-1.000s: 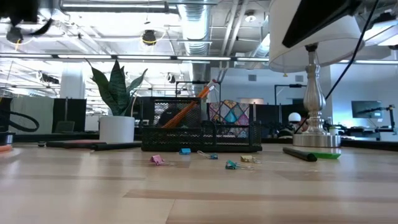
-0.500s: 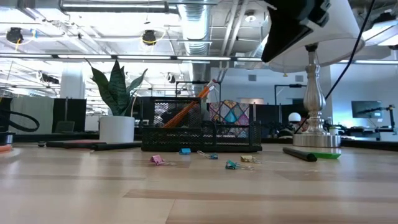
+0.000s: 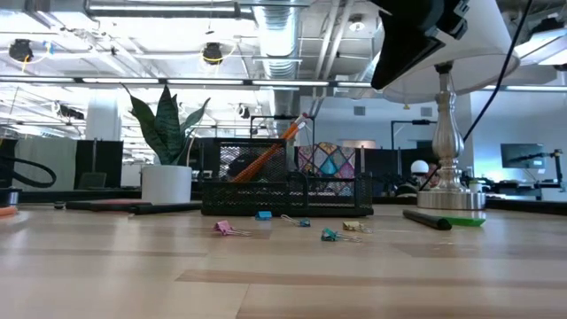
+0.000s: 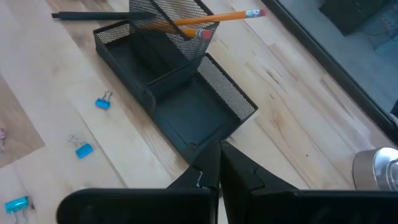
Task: Pick and place office supplies into organizer
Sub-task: Put the orange pencil into the black desk organizer
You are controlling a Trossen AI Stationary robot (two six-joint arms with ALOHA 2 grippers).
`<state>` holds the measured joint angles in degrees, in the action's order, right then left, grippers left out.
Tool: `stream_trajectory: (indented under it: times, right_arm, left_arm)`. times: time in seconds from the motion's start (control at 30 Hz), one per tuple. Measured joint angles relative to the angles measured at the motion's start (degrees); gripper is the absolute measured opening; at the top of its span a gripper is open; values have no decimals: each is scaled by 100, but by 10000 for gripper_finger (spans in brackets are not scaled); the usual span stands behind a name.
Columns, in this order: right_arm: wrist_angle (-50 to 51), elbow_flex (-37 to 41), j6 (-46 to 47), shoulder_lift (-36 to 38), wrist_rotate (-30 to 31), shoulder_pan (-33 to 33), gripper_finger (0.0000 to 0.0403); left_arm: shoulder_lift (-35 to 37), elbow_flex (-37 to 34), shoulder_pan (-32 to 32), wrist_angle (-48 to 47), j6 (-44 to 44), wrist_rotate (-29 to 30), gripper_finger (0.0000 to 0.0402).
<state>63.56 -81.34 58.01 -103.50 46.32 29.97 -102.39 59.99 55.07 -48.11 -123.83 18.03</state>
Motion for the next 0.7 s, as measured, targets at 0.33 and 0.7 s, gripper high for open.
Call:
stream_trajectory:
  times: [0.33, 0.7]
  right_arm:
    - [-71, 0, -1, 0, -6, 39, 0]
    - [-84, 0, -1, 0, -4, 38, 0]
  left_arm:
    - [15, -268, -139, 543, 88, -110, 139]
    - [22, -263, -343, 432, 84, -883, 139]
